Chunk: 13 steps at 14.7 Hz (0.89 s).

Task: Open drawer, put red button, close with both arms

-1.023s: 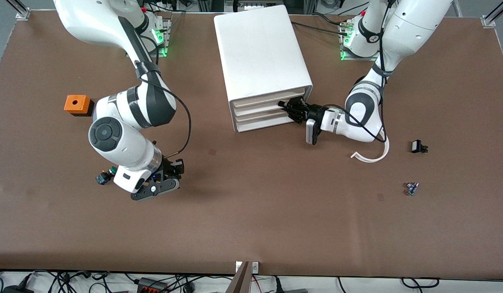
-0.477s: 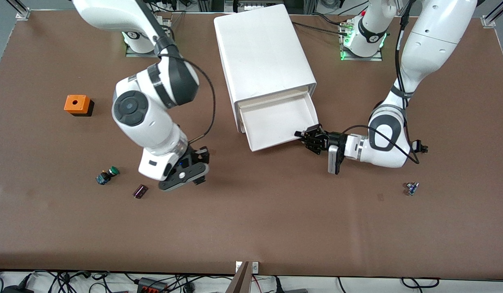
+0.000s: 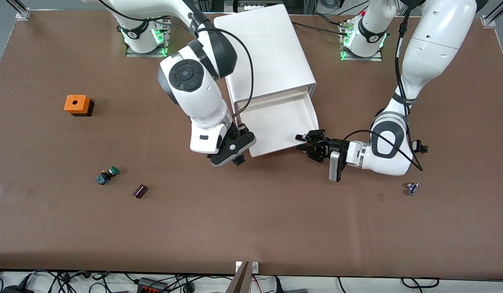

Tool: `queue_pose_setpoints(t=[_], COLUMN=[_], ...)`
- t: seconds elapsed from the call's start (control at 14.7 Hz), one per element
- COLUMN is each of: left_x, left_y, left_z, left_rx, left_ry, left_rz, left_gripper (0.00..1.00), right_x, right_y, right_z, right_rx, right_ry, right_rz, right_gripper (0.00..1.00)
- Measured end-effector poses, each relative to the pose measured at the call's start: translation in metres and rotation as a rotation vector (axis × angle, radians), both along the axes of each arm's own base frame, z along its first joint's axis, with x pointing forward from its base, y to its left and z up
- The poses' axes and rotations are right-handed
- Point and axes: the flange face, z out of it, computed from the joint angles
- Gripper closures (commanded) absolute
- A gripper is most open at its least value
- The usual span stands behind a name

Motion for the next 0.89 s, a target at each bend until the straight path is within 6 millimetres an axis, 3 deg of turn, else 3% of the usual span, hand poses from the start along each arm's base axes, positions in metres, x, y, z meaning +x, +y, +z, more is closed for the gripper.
queue_pose_setpoints(t=[0.14, 0.48, 0.75, 0.89], left_x=[0.010, 0.031, 0.043, 0.042], left_y=[0.021, 0.072, 0.104, 0.106], left_z=[0.021, 0.087, 0.152, 0.184], left_rx=[0.056, 0.277, 0.547, 0.719], left_ry=[0.062, 0.263, 0.350, 0.367], left_rz=[-0.058, -0.102, -0.017, 0.039], left_gripper=[0.00, 0.00, 0.00, 0.00], right_x=[-0.012, -0.060, -0.086, -0.094], right_y=[0.018, 0.086, 0.115, 0.123], right_z=[-0.006, -0.021, -0.043, -0.055], right_rx=[0.003, 0.029, 0.018, 0.014], right_ry=[0.010, 0.033, 0.067, 0.087], right_rz=[-0.008, -0.057, -0.090, -0.124], right_gripper=[1.00, 1.00, 1.00, 1.00])
